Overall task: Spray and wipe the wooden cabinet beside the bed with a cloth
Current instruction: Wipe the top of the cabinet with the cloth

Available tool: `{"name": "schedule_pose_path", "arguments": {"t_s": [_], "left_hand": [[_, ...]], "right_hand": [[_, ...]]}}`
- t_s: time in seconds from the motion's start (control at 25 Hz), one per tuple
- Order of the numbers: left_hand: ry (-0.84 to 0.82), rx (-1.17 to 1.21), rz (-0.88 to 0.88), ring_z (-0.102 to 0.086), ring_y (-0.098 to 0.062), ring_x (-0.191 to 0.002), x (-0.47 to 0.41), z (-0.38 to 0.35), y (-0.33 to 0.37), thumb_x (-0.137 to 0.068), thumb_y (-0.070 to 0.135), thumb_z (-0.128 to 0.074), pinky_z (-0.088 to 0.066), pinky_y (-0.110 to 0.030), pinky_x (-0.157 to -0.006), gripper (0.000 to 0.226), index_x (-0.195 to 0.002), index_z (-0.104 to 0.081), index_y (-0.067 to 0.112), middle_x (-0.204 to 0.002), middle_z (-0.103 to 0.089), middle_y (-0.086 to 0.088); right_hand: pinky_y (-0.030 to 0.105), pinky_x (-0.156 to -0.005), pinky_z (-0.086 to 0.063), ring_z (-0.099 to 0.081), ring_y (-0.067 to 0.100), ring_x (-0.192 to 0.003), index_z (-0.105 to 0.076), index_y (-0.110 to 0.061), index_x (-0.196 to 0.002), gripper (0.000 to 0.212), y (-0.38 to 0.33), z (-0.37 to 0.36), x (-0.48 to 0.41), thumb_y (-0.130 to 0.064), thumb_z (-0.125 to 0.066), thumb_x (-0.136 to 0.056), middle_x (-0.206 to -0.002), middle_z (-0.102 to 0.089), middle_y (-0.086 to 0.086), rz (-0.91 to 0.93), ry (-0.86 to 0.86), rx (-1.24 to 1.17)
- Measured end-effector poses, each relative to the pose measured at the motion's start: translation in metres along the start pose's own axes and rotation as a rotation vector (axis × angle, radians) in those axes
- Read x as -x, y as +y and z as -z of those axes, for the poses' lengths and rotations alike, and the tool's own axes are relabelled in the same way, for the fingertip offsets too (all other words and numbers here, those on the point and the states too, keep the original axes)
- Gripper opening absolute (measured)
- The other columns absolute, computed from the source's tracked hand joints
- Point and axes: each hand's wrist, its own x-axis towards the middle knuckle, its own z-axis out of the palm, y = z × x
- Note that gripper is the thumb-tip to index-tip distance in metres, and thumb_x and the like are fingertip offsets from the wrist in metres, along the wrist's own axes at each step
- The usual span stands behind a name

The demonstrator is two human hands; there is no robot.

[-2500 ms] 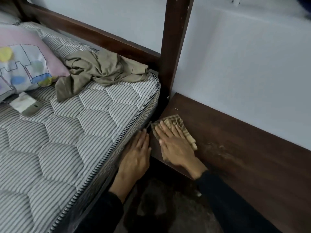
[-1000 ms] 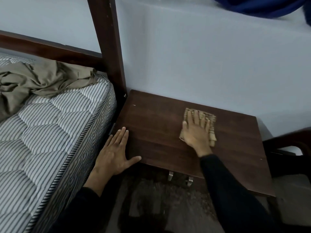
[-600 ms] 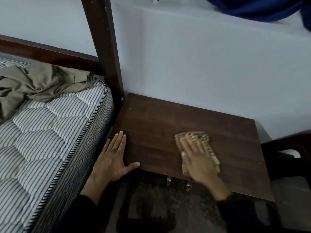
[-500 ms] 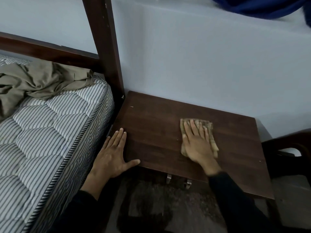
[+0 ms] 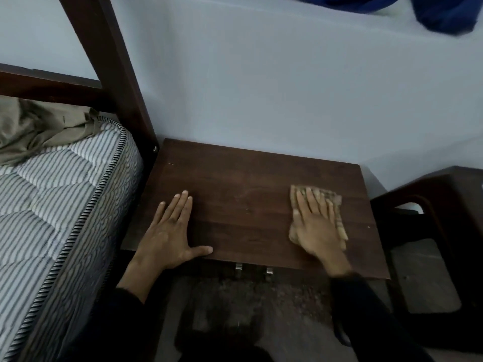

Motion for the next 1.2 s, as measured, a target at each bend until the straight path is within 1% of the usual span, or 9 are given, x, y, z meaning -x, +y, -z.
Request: {"name": "schedule_pose_path", "arguments": {"t_s": [0.2, 0.28, 0.44, 0.52, 0.64, 0.72, 0.84, 0.96, 1.2], "left_hand": [[-0.035, -0.022, -0.17, 0.025, -0.014, -0.15, -0.046, -0.004, 0.086, -0.064, 0.099, -0.034, 0.009, -0.043, -0.125, 0.136, -0.157, 0.018, 0.014, -0.162, 0.029, 0.0], [-0.031, -0.043, -0.209, 0.026, -0.014, -0.15, -0.056, -0.012, 0.117, -0.062, 0.101, -0.031, 0.009, -0.043, -0.125, 0.137, -0.156, 0.02, 0.015, -0.162, 0.029, 0.0], [-0.065, -0.044, -0.203, 0.028, -0.012, -0.149, -0.069, -0.019, 0.15, -0.054, 0.107, -0.025, 0.01, -0.042, -0.124, 0.144, -0.156, 0.02, 0.017, -0.163, 0.029, 0.002], [-0.076, -0.06, -0.174, 0.028, -0.012, -0.149, -0.073, -0.018, 0.155, -0.049, 0.109, -0.026, 0.011, -0.042, -0.124, 0.149, -0.156, 0.02, 0.017, -0.163, 0.029, 0.001], [-0.081, -0.057, -0.121, 0.024, -0.012, -0.15, -0.07, -0.016, 0.154, -0.045, 0.11, -0.026, 0.01, -0.041, -0.124, 0.153, -0.157, 0.016, 0.016, -0.164, 0.026, 0.001], [-0.092, -0.062, -0.082, 0.024, -0.011, -0.15, -0.064, -0.016, 0.15, -0.044, 0.111, -0.023, 0.01, -0.04, -0.124, 0.153, -0.157, 0.017, 0.016, -0.164, 0.027, 0.002], [-0.078, -0.055, -0.032, 0.026, -0.011, -0.149, -0.056, -0.009, 0.128, -0.045, 0.11, -0.023, 0.012, -0.039, -0.124, 0.151, -0.156, 0.019, 0.016, -0.163, 0.028, 0.002], [-0.08, -0.062, 0.048, 0.026, -0.012, -0.149, -0.045, 0.002, 0.086, -0.045, 0.11, -0.023, 0.011, -0.039, -0.124, 0.151, -0.156, 0.02, 0.016, -0.162, 0.029, 0.002], [-0.06, -0.008, 0.139, 0.023, -0.009, -0.149, -0.02, 0.009, 0.021, -0.041, 0.111, -0.024, 0.011, -0.038, -0.123, 0.156, -0.158, 0.015, 0.015, -0.165, 0.024, 0.002]], "right_hand": [[0.043, -0.127, -0.007, -0.01, 0.022, -0.157, -0.016, -0.032, -0.162, 0.056, -0.011, -0.029, 0.069, -0.044, -0.019, -0.108, -0.171, -0.01, -0.006, 0.209, 0.034, -0.013], [0.045, -0.125, -0.015, -0.024, 0.027, -0.153, -0.027, -0.029, -0.161, 0.057, 0.053, -0.016, 0.091, -0.045, -0.02, -0.107, -0.169, -0.023, -0.002, 0.06, 0.1, -0.01], [0.049, -0.126, -0.003, -0.007, 0.03, -0.157, -0.013, -0.022, -0.164, 0.06, 0.106, 0.017, 0.012, -0.044, -0.021, -0.108, -0.171, -0.008, 0.006, -0.212, 0.091, 0.018], [0.048, -0.127, 0.003, 0.003, 0.03, -0.157, -0.005, -0.022, -0.164, 0.062, 0.078, 0.014, -0.009, -0.046, -0.019, -0.108, -0.172, 0.001, 0.005, -0.145, 0.062, -0.054], [0.044, -0.128, -0.006, -0.009, 0.027, -0.157, -0.017, -0.025, -0.163, 0.06, 0.054, -0.014, 0.046, -0.047, -0.022, -0.107, -0.171, -0.011, 0.0, 0.153, 0.057, -0.083], [0.038, -0.126, -0.007, -0.021, 0.025, -0.154, -0.027, -0.027, -0.16, 0.058, 0.079, -0.014, 0.076, -0.047, -0.027, -0.106, -0.169, -0.022, -0.003, 0.155, 0.086, -0.132], [0.039, -0.127, 0.003, -0.012, 0.025, -0.157, -0.015, -0.026, -0.163, 0.062, 0.114, 0.007, 0.022, -0.049, -0.023, -0.106, -0.171, -0.01, -0.001, 0.007, 0.073, -0.071], [0.045, -0.127, 0.007, 0.001, 0.032, -0.157, -0.003, -0.022, -0.164, 0.068, 0.08, 0.019, -0.05, -0.054, -0.021, -0.106, -0.172, 0.002, 0.004, -0.071, 0.014, -0.077], [0.042, -0.124, 0.011, 0.005, 0.032, -0.157, 0.0, -0.019, -0.163, 0.07, -0.066, -0.011, -0.049, -0.054, -0.012, -0.104, -0.171, 0.006, 0.005, 0.18, -0.025, -0.079]]}}
